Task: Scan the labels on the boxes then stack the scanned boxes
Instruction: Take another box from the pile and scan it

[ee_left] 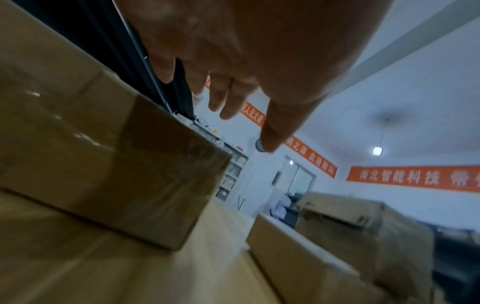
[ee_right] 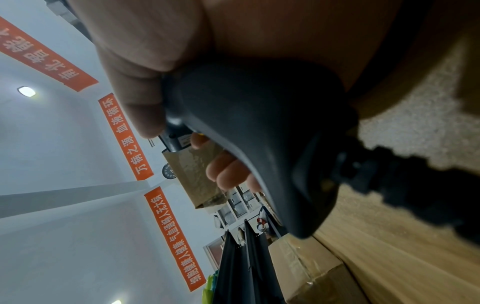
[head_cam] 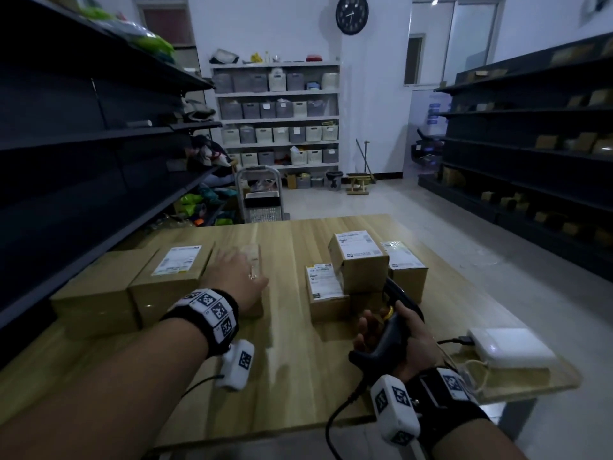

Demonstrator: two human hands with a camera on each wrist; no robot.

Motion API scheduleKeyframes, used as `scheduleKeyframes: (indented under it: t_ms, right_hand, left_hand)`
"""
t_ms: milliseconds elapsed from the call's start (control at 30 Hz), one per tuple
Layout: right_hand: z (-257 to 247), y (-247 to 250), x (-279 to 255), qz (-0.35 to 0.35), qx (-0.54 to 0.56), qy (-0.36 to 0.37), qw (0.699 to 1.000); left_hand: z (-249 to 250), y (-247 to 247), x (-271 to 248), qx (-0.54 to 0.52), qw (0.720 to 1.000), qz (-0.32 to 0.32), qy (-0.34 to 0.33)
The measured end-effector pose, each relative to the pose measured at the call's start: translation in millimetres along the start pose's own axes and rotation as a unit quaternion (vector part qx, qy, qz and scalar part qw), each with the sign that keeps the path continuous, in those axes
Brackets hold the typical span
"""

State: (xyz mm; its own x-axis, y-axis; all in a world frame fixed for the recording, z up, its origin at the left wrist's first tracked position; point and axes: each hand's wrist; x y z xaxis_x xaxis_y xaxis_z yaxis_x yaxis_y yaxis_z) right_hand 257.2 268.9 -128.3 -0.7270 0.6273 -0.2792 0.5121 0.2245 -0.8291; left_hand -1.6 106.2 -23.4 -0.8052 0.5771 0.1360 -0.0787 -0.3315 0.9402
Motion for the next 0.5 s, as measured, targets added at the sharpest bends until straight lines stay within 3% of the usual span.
scheduleKeyframes:
  t_ms: [100,200,433,500]
  right_hand:
    - [0,-2,0,0.000,0.002,-0.002,1.000]
    - [1,-3,0,0.002,0.001,-0.005,1.000]
    - [0,1,3,-0.010,0.008,-0.013,1.000]
    - [-1,2,3,-0.014,0.010,-0.017,1.000]
  left_hand:
    - [-9,-9,-4,0.102,0.993,-0.059,-0.022]
    - [-6,-10,-17,0.137,0.990,-0.031,-0.031]
    - [12,0,-32,0.082,0.996,-0.036,-0.007]
    - [9,-6,-32,0.051,0.997,-0.039,0.033]
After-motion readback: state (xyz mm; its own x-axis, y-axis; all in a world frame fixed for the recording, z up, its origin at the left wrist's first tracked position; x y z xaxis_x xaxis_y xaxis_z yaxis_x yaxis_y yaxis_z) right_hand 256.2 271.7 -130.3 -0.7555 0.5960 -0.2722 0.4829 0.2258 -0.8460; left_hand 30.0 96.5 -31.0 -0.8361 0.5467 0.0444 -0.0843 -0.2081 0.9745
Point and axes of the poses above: each hand's wrist, its own x-axis towards the middle knuckle, its own y-axis out of the back of the hand, z = x × y, and after that the axes turned 3 degrees about y, right-handed
